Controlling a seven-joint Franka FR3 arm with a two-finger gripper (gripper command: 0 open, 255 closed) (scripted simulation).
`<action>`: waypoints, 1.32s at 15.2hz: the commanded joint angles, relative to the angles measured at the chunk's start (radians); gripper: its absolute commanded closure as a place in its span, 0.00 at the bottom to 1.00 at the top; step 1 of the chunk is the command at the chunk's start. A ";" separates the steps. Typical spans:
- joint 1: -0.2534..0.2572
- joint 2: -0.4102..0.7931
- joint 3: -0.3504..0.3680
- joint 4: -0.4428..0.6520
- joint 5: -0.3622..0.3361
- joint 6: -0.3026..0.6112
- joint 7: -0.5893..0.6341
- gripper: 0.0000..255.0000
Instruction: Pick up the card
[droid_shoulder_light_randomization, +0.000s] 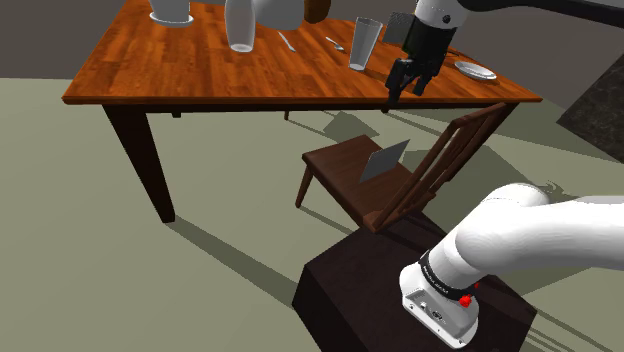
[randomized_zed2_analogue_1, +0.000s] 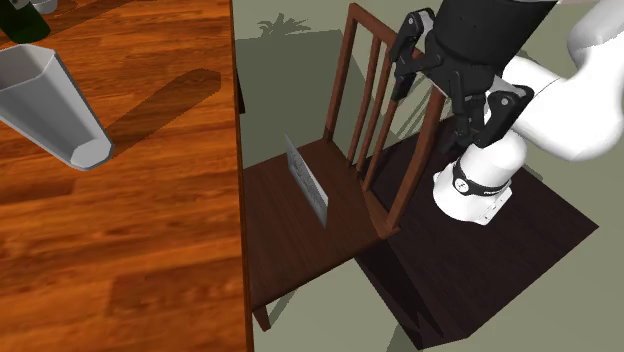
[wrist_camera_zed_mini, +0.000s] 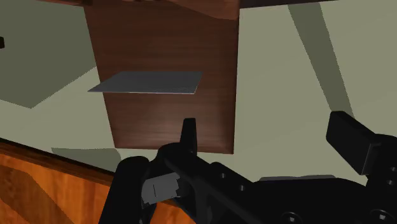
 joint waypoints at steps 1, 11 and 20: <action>0.000 0.000 0.000 0.000 0.000 0.000 0.000 0.00; -0.187 0.165 -0.036 -0.099 -0.053 0.326 0.305 0.00; -0.354 0.335 -0.083 -0.141 -0.111 0.590 0.584 0.00</action>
